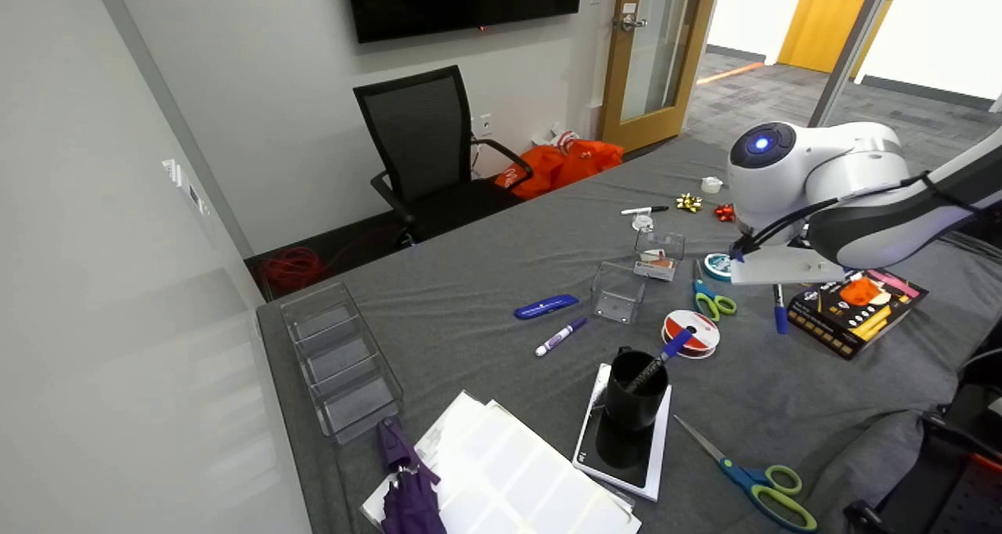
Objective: Put the marker next to the black box
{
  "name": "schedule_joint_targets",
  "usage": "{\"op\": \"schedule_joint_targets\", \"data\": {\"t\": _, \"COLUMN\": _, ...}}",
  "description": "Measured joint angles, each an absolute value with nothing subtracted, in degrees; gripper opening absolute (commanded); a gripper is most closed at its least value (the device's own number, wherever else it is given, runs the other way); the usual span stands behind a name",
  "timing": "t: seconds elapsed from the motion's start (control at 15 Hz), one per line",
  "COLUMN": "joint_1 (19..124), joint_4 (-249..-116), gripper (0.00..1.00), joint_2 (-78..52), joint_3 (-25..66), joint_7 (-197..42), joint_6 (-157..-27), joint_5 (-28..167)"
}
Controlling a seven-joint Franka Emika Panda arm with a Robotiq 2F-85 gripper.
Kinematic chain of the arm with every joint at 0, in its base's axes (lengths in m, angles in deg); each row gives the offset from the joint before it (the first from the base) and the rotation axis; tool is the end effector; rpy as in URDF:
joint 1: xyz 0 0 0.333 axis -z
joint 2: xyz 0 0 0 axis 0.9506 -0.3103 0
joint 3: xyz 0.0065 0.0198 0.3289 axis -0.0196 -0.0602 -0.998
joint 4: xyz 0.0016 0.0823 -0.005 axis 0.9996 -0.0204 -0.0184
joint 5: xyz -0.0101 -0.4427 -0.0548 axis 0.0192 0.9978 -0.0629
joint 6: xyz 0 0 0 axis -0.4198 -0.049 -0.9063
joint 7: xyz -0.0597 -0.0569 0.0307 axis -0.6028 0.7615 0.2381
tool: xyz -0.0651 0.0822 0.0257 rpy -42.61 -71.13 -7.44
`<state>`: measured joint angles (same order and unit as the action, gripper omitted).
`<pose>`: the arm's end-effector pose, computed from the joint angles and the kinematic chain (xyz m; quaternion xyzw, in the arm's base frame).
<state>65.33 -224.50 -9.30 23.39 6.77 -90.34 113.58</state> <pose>0.5227 -0.0144 0.1878 0.8634 -0.4113 0.1033 0.2734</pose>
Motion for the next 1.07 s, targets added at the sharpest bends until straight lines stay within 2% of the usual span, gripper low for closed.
{"op": "schedule_joint_targets", "data": {"t": 0.67, "joint_1": 67.1, "joint_4": -227.7, "gripper": 0.06, "joint_2": -9.5, "joint_3": 23.4, "joint_7": 6.7, "joint_6": -90.3, "joint_5": 125.0}}
{"op": "schedule_joint_targets", "data": {"t": 0.73, "joint_1": 67.2, "joint_4": -228.0, "gripper": 0.39, "joint_2": -9.5, "joint_3": 23.4, "joint_7": 6.9, "joint_6": -90.4, "joint_5": 125.6}}
{"op": "schedule_joint_targets", "data": {"t": 0.87, "joint_1": 67.5, "joint_4": -228.3, "gripper": 0.49, "joint_2": -9.9, "joint_3": 23.4, "joint_7": 7.6, "joint_6": -90.8, "joint_5": 127.1}}
{"op": "schedule_joint_targets", "data": {"t": 1.07, "joint_1": 67.9, "joint_4": -228.7, "gripper": 0.7, "joint_2": -10.6, "joint_3": 23.3, "joint_7": 9.2, "joint_6": -91.6, "joint_5": 129.5}}
